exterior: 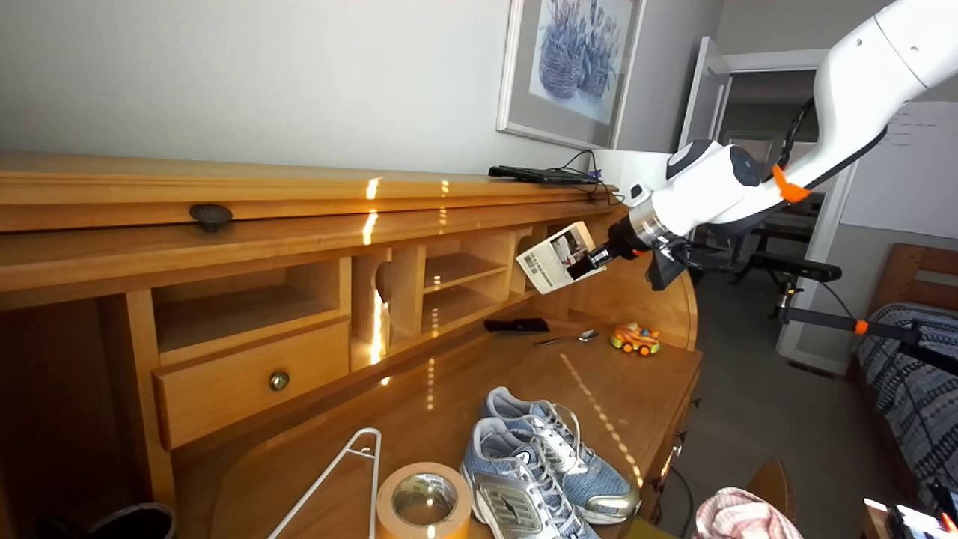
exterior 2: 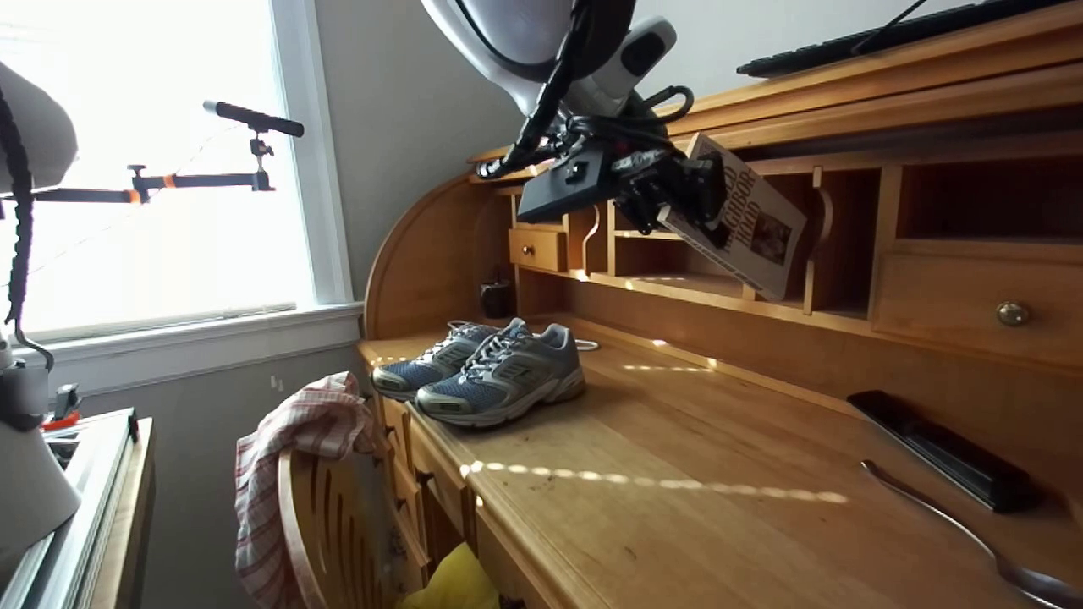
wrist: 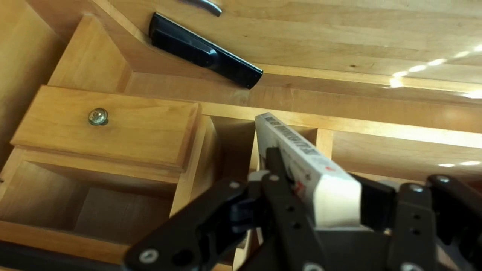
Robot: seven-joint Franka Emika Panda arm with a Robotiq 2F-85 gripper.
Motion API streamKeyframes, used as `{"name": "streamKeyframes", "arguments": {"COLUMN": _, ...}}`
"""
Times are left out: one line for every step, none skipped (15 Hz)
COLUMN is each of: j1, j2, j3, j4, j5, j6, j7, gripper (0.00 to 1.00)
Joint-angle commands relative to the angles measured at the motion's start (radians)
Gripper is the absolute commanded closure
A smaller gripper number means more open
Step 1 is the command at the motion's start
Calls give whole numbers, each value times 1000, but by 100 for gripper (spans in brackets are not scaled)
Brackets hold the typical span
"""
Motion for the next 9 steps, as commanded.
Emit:
{"name": "streamKeyframes", "arguments": {"j1": -111, "j2": 83, "j3": 102, "j4": 29, "j5": -21, "j6": 6, "j7": -61, "gripper": 94}}
{"name": "streamKeyframes", "arguments": {"j1": -136, "j2": 98, "j3": 125, "j4": 27, "j5": -21, "j6": 4, "j7": -80, "gripper": 94}}
{"name": "streamKeyframes", "arguments": {"j1": -159, "j2": 111, "j3": 147, "j4": 26, "j5": -21, "j6": 4, "j7": -97, "gripper": 94}}
{"name": "streamKeyframes", "arguments": {"j1": -183, "j2": 124, "j3": 172, "j4": 23, "j5": -21, "j6": 1, "j7": -115, "gripper": 94}}
{"name": "streamKeyframes", "arguments": {"j1": -201, "j2": 136, "j3": 190, "j4": 21, "j5": -20, "j6": 4, "j7": -131, "gripper": 94}}
{"name": "streamKeyframes", "arguments": {"j1": -216, "j2": 146, "j3": 205, "j4": 16, "j5": -20, "j6": 1, "j7": -146, "gripper": 94}}
{"name": "streamKeyframes", "arguments": {"j1": -234, "j2": 157, "j3": 227, "j4": 13, "j5": -20, "j6": -4, "j7": -164, "gripper": 94}}
{"name": "streamKeyframes", "arguments": {"j1": -247, "j2": 167, "j3": 242, "j4": 11, "j5": -20, "j6": -6, "j7": -177, "gripper": 94}}
{"name": "streamKeyframes", "arguments": {"j1": -260, "j2": 176, "j3": 258, "j4": 9, "j5": -20, "j6": -12, "j7": -192, "gripper": 94}}
